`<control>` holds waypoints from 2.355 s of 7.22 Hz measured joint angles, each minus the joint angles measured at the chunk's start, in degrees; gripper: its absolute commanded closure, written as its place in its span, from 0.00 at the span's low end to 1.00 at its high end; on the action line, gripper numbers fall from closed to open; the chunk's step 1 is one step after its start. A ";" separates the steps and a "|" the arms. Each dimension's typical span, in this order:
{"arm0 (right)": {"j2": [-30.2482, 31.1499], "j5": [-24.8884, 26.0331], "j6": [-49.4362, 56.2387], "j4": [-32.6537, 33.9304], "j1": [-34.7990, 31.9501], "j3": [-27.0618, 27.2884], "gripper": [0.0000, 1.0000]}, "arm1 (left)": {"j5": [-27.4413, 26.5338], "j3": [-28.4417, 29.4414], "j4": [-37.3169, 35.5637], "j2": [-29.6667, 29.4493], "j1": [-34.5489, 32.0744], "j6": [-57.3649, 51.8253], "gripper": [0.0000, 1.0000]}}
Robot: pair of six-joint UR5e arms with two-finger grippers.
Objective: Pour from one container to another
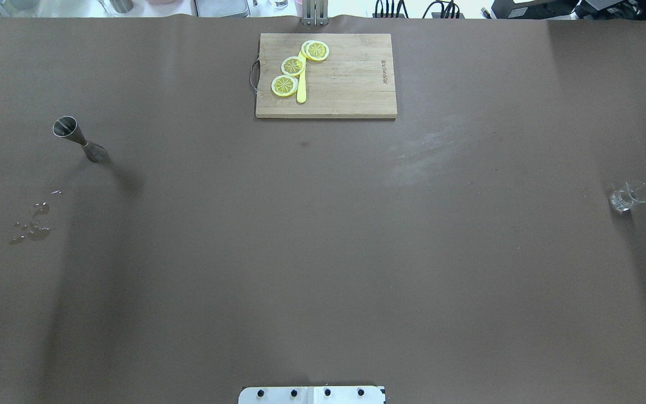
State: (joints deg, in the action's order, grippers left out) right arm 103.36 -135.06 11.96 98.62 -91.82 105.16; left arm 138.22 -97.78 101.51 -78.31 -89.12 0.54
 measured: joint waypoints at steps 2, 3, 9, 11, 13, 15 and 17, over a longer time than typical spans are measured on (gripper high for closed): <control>0.04 -0.18 0.13 0.00 -0.40 0.34 0.00 | 0.06 -0.06 0.04 -0.06 0.00 0.02 0.02; 0.04 -0.18 0.33 0.00 -0.52 0.34 0.00 | 0.05 -0.01 0.05 -0.07 0.00 0.05 0.02; 0.02 -0.19 0.59 0.00 -0.92 0.16 0.00 | 0.11 -0.46 0.12 -0.09 0.00 0.07 0.02; 0.02 -0.31 0.65 0.00 -0.95 0.23 0.00 | 0.12 -0.31 0.17 -0.09 0.00 0.04 0.02; 0.13 -0.42 0.76 0.00 -1.17 0.35 0.00 | 0.12 -0.43 0.39 -0.14 0.00 0.13 0.02; 0.17 -0.40 0.77 0.00 -1.23 0.23 0.00 | 0.12 -0.48 0.80 -0.36 0.00 1.15 0.02; 0.23 -0.51 0.71 0.02 -1.25 0.10 0.00 | 0.12 -0.19 0.86 -1.58 0.00 3.64 0.02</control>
State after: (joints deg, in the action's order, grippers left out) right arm 103.59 -135.57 12.67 98.63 -93.07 105.26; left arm 138.34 -97.97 102.37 -79.89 -89.12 4.18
